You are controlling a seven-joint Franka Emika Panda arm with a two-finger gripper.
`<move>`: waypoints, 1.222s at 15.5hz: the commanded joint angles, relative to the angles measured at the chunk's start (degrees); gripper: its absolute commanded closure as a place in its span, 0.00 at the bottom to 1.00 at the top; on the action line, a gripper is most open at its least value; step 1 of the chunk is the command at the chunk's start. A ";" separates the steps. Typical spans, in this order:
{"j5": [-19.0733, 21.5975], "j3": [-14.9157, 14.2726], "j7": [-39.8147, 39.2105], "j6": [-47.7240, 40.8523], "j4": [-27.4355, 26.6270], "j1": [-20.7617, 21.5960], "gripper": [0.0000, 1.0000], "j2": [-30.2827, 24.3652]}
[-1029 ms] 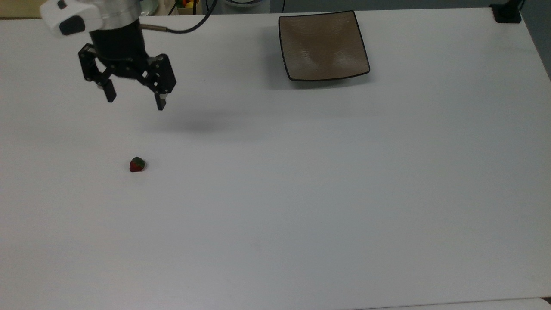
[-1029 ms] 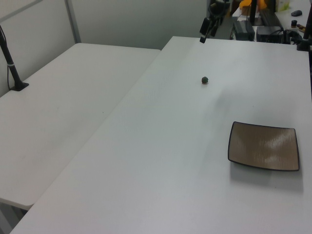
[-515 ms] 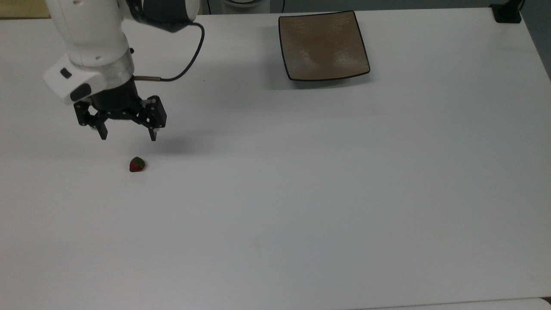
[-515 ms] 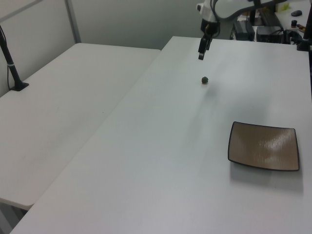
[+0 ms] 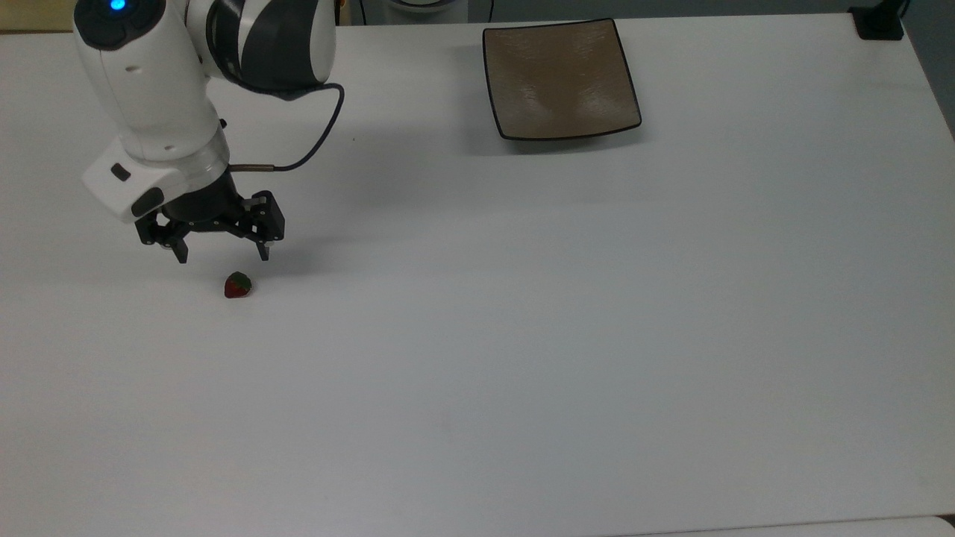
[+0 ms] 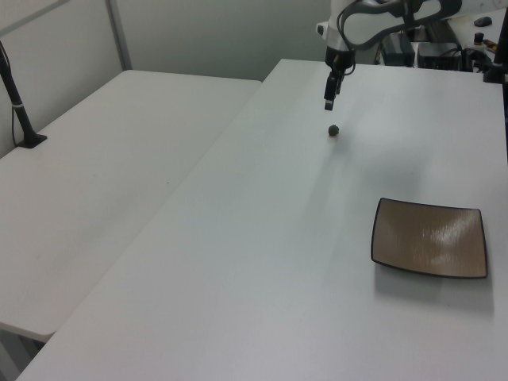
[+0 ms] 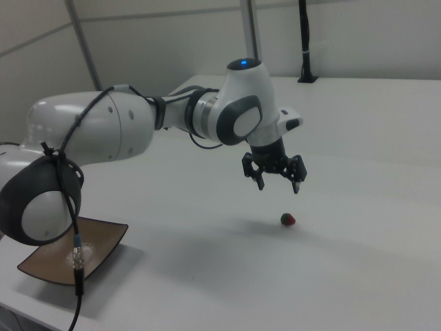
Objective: Strawberries on a ceramic plate
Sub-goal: 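Close the gripper around the red strawberry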
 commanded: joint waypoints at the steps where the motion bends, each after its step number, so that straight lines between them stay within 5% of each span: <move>1: -1.12 -0.13 -2.88 1.98 0.45 0.06 0.00 1.88; 6: -1.12 -0.13 -2.88 3.22 -0.34 0.06 0.11 3.02; 14: -4.46 -0.13 -3.23 3.31 -1.31 0.06 0.44 3.81; 19: -6.75 -0.13 -3.05 7.96 -4.03 0.06 0.47 3.90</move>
